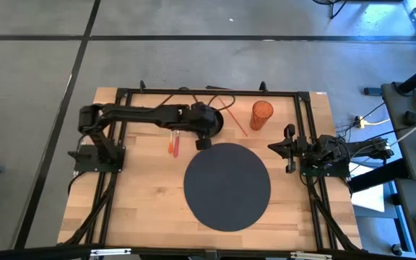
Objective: Pick & Place Utensil
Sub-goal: Put the black bowl on the blue mat
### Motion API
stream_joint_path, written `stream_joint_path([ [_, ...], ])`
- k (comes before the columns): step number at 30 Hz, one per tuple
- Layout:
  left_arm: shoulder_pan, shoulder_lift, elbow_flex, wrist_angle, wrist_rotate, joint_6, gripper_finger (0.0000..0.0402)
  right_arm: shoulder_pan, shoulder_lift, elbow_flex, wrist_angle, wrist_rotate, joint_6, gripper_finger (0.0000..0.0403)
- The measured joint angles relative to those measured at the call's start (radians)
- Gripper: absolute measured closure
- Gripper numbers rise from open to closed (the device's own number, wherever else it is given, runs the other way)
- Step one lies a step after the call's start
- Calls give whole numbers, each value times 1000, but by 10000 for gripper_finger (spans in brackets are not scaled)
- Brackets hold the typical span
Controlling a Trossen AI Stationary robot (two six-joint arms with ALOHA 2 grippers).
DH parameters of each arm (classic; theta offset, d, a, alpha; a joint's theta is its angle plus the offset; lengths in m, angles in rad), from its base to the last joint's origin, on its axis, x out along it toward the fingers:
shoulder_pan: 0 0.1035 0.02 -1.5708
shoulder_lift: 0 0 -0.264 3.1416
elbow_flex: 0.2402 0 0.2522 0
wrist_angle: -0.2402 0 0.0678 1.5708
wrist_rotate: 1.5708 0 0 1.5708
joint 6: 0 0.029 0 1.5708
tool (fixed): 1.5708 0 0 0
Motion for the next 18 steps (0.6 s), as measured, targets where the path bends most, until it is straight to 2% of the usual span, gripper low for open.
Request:
stream_joint_path([
  [4, -9, 35, 7, -64, -5, 67, 286, 0, 0, 0, 0, 0, -5, 392],
  [10, -30, 43, 8, -50, -30, 256, 203, 0, 0, 0, 0, 0, -3, 392],
  [14, -46, 35, 8, -38, -41, 321, 178, 0, 0, 0, 0, 0, -3, 392],
  [18, -52, 35, 8, -37, -40, 287, 174, 0, 0, 0, 0, 0, -1, 392],
])
